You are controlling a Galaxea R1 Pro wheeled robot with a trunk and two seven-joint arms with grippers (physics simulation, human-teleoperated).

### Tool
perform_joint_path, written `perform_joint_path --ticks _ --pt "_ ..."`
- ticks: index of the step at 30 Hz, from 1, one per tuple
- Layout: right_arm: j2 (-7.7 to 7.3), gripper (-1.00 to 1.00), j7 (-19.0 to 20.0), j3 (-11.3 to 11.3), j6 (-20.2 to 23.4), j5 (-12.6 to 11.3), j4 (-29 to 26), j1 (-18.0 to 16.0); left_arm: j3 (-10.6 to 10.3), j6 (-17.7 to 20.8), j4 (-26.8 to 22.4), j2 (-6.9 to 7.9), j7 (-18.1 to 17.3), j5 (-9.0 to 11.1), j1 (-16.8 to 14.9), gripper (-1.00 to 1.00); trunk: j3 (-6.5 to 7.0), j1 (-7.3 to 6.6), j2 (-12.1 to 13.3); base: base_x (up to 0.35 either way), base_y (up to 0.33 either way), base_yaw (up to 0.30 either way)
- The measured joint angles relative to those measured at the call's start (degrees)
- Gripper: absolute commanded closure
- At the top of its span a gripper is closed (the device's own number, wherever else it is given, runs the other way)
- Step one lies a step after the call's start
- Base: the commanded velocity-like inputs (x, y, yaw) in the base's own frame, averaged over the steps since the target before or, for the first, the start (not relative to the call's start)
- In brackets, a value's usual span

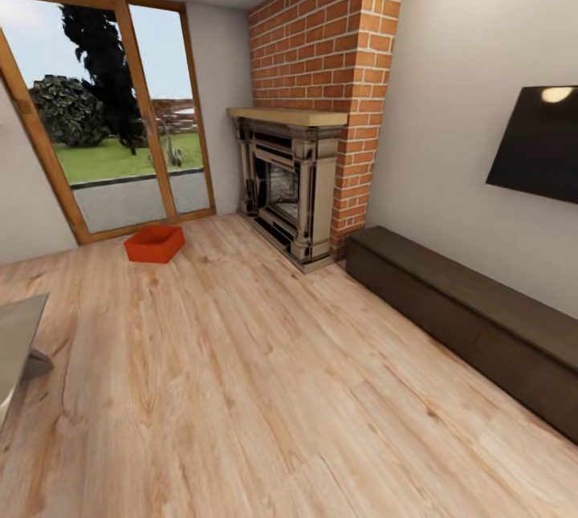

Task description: Move the two storage containers from the living room to the garage. In the garage, place one container on the floor and stack the other container on top of it (either order is fine).

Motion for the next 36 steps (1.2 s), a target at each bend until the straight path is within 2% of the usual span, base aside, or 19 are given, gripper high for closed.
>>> perform_joint_path --ticks 36 --pt "0.06 -1.0 0.0 -0.1 0.1 0.0 0.0 0.0 0.0 0.0 0.0 0.0 0.0 0.0 0.0 -1.0 0.14 0.0 0.0 0.324 0.0 0.001"
